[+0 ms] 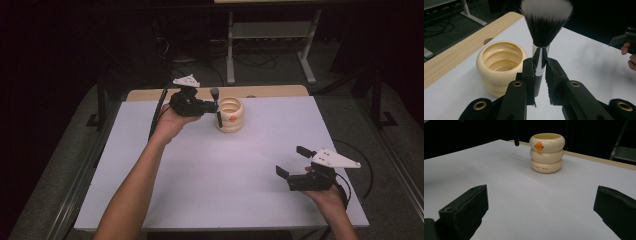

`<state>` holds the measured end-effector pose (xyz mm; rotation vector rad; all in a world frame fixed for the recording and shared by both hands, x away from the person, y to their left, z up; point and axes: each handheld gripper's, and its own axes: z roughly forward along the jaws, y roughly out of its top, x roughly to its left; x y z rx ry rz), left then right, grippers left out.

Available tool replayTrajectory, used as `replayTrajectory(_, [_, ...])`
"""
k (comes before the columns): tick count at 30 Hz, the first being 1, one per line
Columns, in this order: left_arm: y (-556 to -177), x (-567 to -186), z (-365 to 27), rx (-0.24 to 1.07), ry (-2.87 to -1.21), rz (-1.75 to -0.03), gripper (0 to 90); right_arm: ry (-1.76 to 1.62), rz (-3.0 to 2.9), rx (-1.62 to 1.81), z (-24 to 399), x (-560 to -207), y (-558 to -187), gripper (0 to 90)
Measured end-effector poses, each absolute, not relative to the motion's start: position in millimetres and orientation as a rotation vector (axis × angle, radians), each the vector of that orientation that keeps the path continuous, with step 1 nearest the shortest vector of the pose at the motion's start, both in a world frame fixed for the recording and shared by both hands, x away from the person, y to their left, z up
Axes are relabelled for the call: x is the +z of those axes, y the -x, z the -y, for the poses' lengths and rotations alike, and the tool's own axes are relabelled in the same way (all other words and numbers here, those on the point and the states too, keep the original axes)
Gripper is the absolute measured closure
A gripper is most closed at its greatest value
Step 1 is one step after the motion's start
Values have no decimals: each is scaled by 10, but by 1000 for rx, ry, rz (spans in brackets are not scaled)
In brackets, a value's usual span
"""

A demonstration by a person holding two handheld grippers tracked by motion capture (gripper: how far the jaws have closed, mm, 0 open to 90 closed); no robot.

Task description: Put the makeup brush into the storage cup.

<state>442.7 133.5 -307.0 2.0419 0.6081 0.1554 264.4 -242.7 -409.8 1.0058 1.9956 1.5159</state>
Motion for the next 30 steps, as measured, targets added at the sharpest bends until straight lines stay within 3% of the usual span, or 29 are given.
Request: replayTrajectory(30, [-4672,-2959,-1332,197,-1994,-628,779,-1014,-1994,1521,2436,-4096,-2640,0])
